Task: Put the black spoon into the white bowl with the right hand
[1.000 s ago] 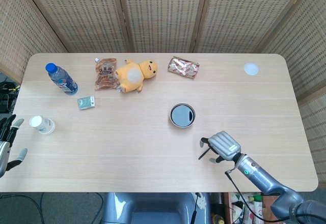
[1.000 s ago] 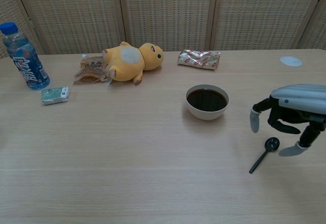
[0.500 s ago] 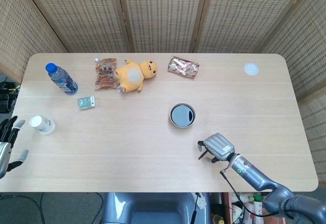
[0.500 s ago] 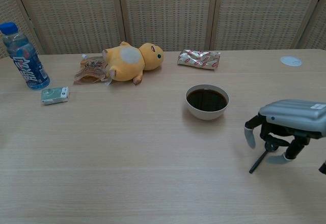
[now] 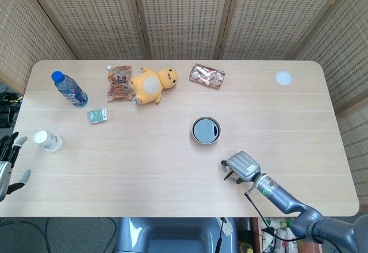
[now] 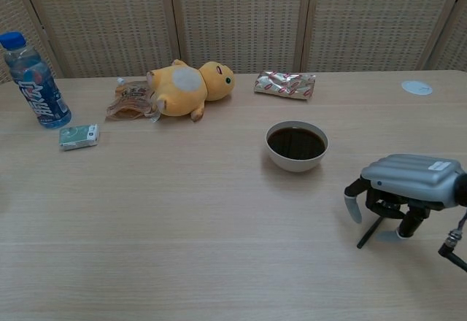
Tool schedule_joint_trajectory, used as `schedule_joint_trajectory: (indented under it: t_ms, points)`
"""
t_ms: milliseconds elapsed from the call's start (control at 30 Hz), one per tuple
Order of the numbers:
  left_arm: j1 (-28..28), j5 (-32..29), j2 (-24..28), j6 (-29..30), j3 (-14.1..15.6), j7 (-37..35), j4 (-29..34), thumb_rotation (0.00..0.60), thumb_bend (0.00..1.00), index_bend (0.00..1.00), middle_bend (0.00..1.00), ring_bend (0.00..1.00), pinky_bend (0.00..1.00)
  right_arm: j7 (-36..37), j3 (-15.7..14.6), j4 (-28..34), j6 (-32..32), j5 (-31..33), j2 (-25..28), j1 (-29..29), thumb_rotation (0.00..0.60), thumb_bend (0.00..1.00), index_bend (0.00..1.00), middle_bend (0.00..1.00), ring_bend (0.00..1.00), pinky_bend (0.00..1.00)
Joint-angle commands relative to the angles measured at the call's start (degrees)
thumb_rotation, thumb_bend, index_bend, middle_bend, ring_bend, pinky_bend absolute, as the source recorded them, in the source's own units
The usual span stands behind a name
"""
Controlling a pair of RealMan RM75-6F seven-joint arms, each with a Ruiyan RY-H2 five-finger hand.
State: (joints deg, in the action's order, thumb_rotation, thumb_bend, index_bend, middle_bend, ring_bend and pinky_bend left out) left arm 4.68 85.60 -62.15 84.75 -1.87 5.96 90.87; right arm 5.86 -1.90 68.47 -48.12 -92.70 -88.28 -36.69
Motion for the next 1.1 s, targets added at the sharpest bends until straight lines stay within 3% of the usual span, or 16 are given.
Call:
schedule_joint_trajectory:
  t_ms: [33,1100]
  points:
    - [-0.09,-0.08,-0.02,0.01,0.07,-0.17,-0.21,0.600,0.34,0.08,0.04,0.02,0.00,-0.47,-0.30,-0.83,0.39,0.27,-0.63,-0.33,0.600,0.45,0.52,0.93,0.96,1.00]
    - [-0.48,-0.32,-0.26,0.07,0.35,-1.06,-1.38,0.600,0.34,0.08,0.04,0.02,0.00,-0.63,-2.09,-4.58,0.92,1.85,-3.69,-1.17,0.600,0.47,0.54,0.93,0.96,1.00]
